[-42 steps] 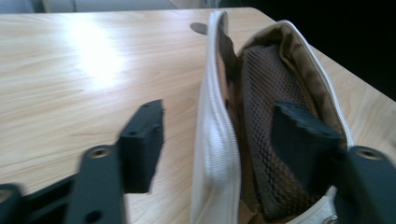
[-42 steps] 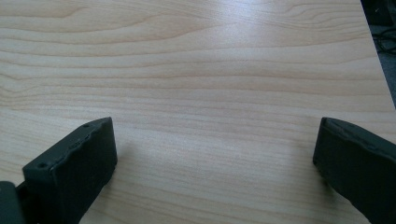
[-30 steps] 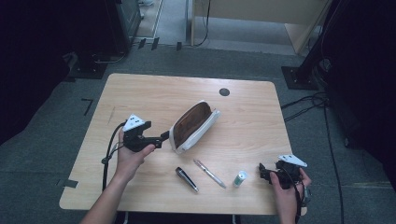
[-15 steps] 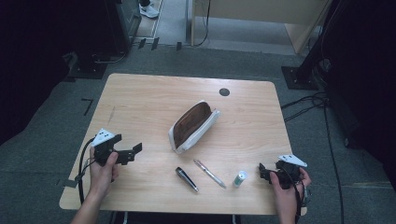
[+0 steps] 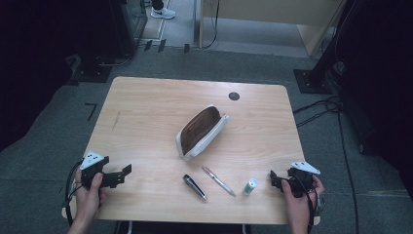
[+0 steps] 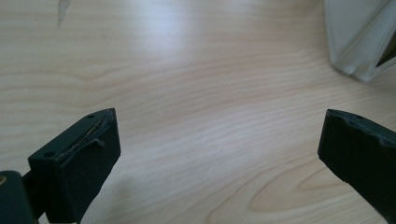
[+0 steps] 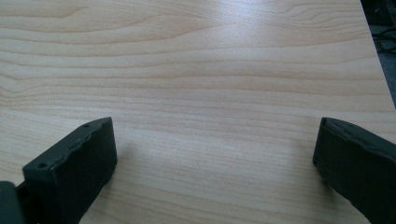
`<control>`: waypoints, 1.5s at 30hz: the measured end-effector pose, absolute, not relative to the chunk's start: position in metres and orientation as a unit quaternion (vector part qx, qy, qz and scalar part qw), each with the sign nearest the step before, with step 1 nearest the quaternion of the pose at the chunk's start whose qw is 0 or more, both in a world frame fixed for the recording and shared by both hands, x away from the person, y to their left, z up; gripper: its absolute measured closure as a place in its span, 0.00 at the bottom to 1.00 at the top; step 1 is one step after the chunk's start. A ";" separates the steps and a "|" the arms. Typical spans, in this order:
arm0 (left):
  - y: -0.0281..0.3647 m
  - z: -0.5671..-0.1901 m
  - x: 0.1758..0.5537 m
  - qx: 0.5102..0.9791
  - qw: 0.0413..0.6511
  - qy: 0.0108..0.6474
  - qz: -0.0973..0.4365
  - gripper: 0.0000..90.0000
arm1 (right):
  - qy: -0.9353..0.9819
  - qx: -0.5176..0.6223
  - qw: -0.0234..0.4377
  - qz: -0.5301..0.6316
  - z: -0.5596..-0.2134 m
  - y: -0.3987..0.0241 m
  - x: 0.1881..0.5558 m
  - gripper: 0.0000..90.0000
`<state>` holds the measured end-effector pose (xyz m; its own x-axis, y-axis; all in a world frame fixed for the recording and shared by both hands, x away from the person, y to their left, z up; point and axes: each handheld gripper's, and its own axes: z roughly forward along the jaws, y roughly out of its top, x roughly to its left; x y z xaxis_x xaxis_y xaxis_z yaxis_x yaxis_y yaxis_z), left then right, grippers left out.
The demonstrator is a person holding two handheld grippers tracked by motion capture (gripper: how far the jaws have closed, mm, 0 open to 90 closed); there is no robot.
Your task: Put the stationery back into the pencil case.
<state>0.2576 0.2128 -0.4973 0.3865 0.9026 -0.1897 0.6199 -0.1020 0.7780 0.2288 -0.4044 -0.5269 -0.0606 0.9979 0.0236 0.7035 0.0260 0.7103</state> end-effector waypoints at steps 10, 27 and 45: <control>0.223 -0.510 0.246 0.736 0.369 0.534 0.193 0.00 | 0.668 0.636 0.256 0.288 -0.527 -0.405 0.229 0.00; 0.215 -0.519 0.246 0.761 0.302 0.533 0.213 0.00 | 0.665 0.640 0.255 0.286 -0.527 -0.404 0.227 0.00; 0.214 -0.519 0.246 0.763 0.299 0.531 0.214 0.00 | 0.699 0.556 0.218 0.393 -0.482 -0.374 0.213 0.30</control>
